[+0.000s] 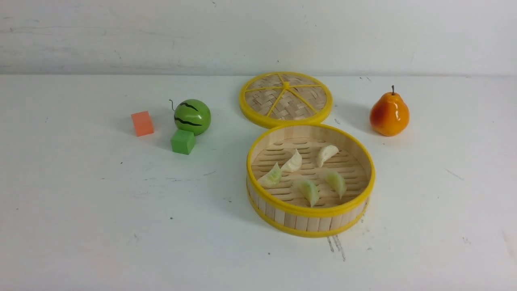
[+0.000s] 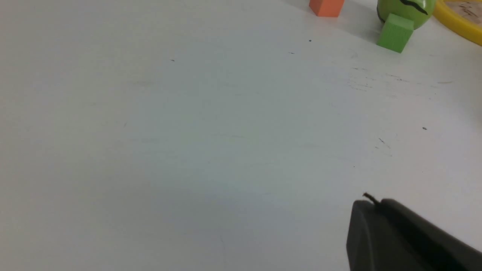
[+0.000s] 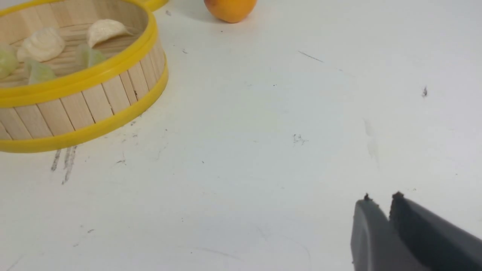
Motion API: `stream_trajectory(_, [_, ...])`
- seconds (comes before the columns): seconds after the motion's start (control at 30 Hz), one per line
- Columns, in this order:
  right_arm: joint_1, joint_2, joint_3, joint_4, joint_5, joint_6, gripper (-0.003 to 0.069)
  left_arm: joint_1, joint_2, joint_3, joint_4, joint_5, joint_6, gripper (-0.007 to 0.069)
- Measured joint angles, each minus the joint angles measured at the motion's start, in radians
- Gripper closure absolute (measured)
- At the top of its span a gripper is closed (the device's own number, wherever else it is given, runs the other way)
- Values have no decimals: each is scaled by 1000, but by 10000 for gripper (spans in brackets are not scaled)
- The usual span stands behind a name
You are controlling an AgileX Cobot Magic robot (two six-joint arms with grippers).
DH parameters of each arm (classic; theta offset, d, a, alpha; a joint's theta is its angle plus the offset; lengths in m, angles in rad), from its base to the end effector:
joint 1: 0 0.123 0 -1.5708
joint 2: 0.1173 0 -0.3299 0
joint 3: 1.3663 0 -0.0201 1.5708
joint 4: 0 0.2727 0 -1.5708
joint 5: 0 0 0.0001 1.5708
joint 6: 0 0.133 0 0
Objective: Put the dumplings into the steamer on the white table.
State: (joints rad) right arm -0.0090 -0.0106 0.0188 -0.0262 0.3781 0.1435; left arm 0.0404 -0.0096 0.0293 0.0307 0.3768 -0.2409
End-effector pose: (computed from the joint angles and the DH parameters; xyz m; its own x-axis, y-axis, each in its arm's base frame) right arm 0.0693 -0.0019 0.1604 -0.2903 0.1215 -0.9492 0.0531 0.9924 0.1108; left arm 0.0693 0.0043 0.1564 -0.2864 -0.2225 -0.9319 -0.1141 0.9737 -0.1974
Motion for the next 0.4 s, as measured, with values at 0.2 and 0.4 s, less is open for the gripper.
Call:
stream_trajectory(0.2, [0, 0, 0, 0, 0, 0, 567, 0, 0, 0, 0, 0, 0, 617])
stream_trajectory(0.4, [0, 0, 0, 0, 0, 0, 562, 0, 0, 0, 0, 0, 0, 608])
